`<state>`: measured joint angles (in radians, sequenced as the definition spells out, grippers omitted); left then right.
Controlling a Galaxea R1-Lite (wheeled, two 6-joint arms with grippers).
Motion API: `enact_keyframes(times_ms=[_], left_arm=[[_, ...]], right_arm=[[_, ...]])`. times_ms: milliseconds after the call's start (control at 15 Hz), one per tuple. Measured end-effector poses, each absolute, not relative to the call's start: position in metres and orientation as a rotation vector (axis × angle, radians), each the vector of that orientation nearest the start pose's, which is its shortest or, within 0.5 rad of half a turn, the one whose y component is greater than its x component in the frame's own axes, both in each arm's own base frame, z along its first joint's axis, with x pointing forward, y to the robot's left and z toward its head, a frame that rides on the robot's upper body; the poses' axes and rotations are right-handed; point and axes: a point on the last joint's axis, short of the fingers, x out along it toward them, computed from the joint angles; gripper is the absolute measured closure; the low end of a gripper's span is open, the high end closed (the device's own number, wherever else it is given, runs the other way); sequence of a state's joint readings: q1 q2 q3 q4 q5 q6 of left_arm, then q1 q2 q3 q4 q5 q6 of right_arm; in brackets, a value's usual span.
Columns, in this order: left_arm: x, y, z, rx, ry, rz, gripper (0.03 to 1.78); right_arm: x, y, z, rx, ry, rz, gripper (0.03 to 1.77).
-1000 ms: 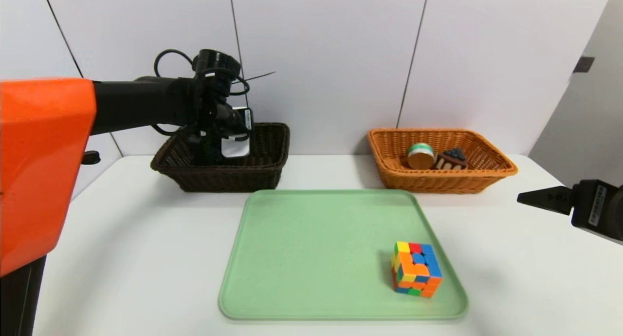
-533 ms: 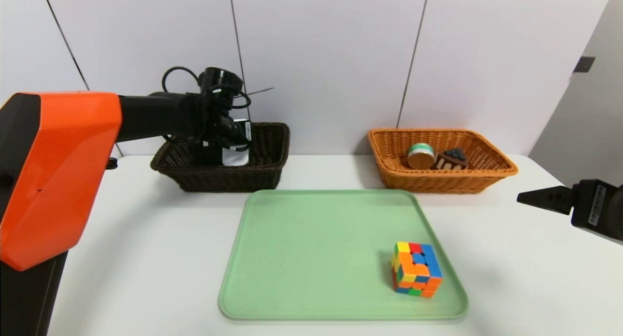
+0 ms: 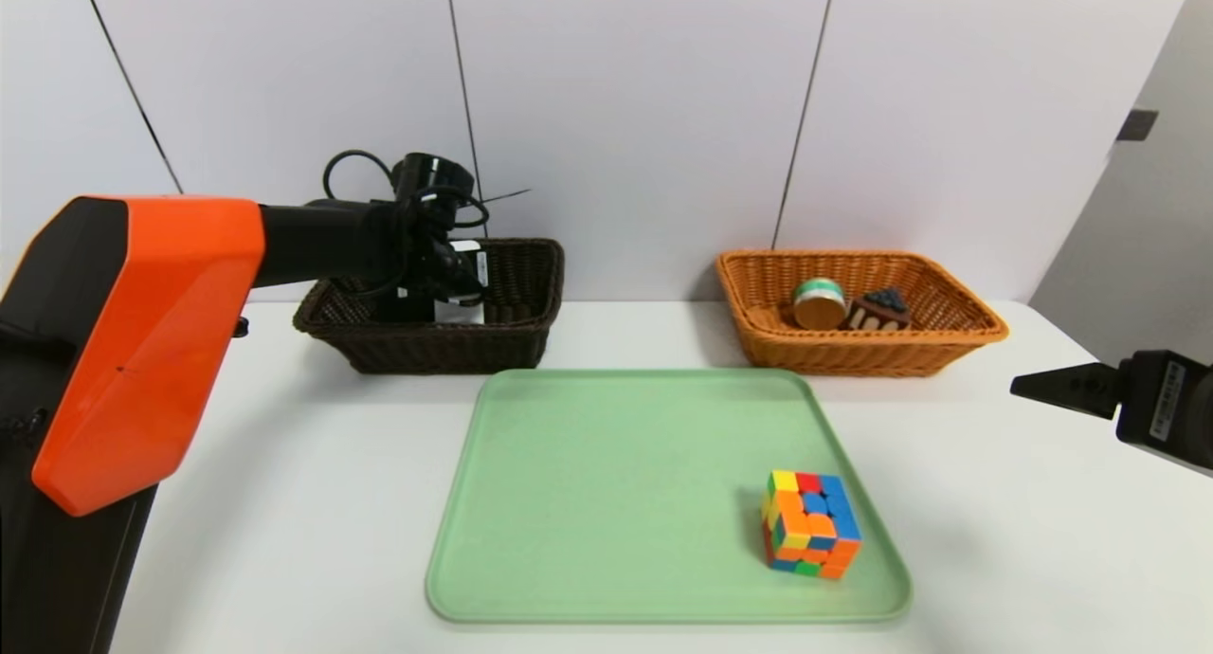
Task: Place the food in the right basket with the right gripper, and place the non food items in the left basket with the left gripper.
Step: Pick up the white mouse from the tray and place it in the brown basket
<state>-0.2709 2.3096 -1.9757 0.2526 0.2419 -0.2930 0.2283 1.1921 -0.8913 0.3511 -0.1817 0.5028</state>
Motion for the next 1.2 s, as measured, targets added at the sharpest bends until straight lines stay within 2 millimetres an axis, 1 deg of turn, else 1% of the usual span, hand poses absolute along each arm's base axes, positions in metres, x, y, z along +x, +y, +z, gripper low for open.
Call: enact_keyframes(times_ms=[200,333,600,800,867,1000,1200], left_arm=[[0.461,-0.123,0.178,-0.134,0.566,0.055,0.54],[0.462,-0.122,0.178,-0.135,0.567,0.057,0.44],[0.461,-0.123,0.181,-0.136,0.559,0.051,0.31],[0.457,-0.122,0.191,-0.140,0.538,0.051,0.25],[0.452,-0.122,0.200,-0.141,0.520,0.047,0.23],[0.437,-0.126,0.227,-0.139,0.476,0.025,0.20],[0.402,-0.135,0.273,-0.141,0.414,-0.017,0.17]], right_arm=[[0.156,0.032,0.237,0.352,0.632,-0.114,0.10],[0.156,0.032,0.237,0.351,0.632,-0.113,0.10],[0.156,0.032,0.237,0.350,0.632,-0.113,0.10],[0.156,0.032,0.238,0.348,0.630,-0.112,0.10],[0.156,0.032,0.238,0.347,0.630,-0.112,0.10],[0.157,0.032,0.238,0.348,0.630,-0.111,0.10],[0.158,0.033,0.238,0.350,0.630,-0.110,0.10]])
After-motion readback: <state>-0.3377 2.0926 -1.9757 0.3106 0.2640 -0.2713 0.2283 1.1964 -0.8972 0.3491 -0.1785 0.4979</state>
